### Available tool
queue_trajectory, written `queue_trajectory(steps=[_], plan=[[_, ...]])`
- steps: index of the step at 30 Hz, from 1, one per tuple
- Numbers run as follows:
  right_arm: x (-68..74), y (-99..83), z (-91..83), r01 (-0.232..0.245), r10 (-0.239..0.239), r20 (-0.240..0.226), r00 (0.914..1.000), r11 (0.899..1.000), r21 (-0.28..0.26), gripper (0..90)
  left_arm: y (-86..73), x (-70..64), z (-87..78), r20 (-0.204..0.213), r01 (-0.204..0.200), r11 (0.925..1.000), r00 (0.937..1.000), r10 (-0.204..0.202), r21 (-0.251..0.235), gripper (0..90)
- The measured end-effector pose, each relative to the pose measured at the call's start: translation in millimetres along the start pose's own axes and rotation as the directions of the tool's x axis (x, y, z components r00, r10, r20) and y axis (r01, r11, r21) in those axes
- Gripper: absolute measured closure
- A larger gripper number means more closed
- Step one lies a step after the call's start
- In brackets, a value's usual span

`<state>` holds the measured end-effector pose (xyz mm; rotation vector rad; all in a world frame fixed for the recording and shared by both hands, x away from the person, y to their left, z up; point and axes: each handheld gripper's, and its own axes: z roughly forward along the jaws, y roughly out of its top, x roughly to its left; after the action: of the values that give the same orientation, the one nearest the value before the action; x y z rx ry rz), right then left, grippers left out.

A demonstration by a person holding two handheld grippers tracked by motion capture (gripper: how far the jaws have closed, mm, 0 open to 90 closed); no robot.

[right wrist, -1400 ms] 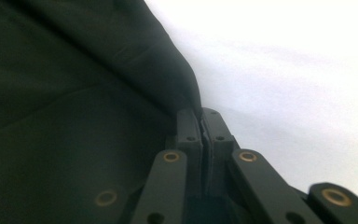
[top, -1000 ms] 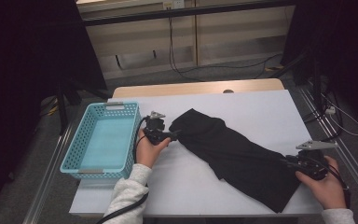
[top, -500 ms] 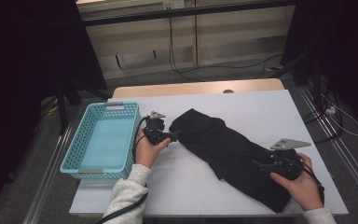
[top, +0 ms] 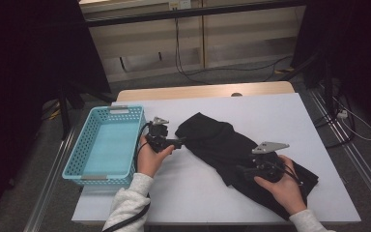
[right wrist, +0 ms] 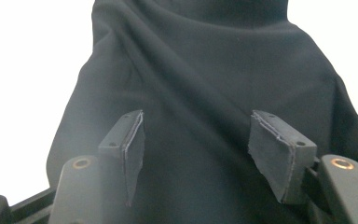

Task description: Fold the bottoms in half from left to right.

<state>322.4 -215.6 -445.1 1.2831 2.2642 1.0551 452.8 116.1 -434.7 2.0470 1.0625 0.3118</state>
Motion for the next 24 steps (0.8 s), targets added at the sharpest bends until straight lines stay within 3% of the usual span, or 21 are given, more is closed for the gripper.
queue_trajectory(steps=[3, 10, 12, 15, 16, 17, 18, 19, 22, 24], plan=[[4.6, 6.3, 11.7, -0.013, 0.013, -0.036, 0.9993, 1.000, 0.001, 38.1, -0.6, -4.4, -0.7, -0.004, -0.009, 0.9998, 1.0000, 0.009, 0.016, 15.9], [22.6, 22.2, 25.9, 0.043, -0.045, -0.076, 0.9961, 0.999, -0.029, 40.5, -2.8, -3.1, -3.0, -0.016, 0.012, 0.9999, 0.9998, -0.011, 0.009, 15.8], [29.0, 25.6, 28.0, 0.030, -0.036, -0.118, 0.9923, 0.998, -0.048, 40.9, -2.6, -2.1, -4.9, -0.017, 0.013, 0.9999, 0.9998, -0.013, 0.008, 15.8], [43.8, 25.6, 36.0, 0.087, -0.089, -0.158, 0.9835, 0.996, -0.014, 41.0, -3.9, -1.5, -4.6, -0.017, 0.020, 0.9998, 0.9997, -0.020, 0.009, 15.8], [48.6, 24.1, 40.2, 0.118, -0.116, -0.146, 0.9825, 0.993, 0.012, 41.9, -4.1, -1.1, -4.5, -0.017, 0.020, 0.9997, 0.9997, -0.020, 0.016, 15.8], [48.6, 24.1, 40.2, 0.118, -0.116, -0.146, 0.9825, 0.993, 0.012, 41.9, -4.1, -1.1, -4.5, -0.017, 0.020, 0.9997, 0.9997, -0.020, 0.016, 15.8], [54.8, 21.4, 48.0, 0.176, -0.171, -0.098, 0.9804, 0.984, 0.041, 44.9, -4.5, -1.0, -4.4, -0.015, 0.018, 0.9997, 0.9997, -0.017, 0.016, 15.8], [55.8, 21.4, 48.8, 0.181, -0.178, -0.086, 0.9802, 0.983, 0.030, 49.9, -4.3, -1.2, -4.5, -0.011, 0.021, 0.9997, 0.9997, -0.021, 0.015, 15.9], [56.3, 22.3, 47.7, 0.203, -0.199, -0.089, 0.9759, 0.979, 0.027, 76.4, -3.6, -0.9, -5.1, -0.014, 0.018, 0.9998, 0.9997, -0.018, 0.004, 16.4], [55.6, 22.5, 47.0, 0.196, -0.192, -0.095, 0.9768, 0.980, 0.032, 84.2, -3.1, -0.1, -6.2, -0.010, 0.021, 0.9998, 0.9997, -0.021, 0.006, 16.7]])
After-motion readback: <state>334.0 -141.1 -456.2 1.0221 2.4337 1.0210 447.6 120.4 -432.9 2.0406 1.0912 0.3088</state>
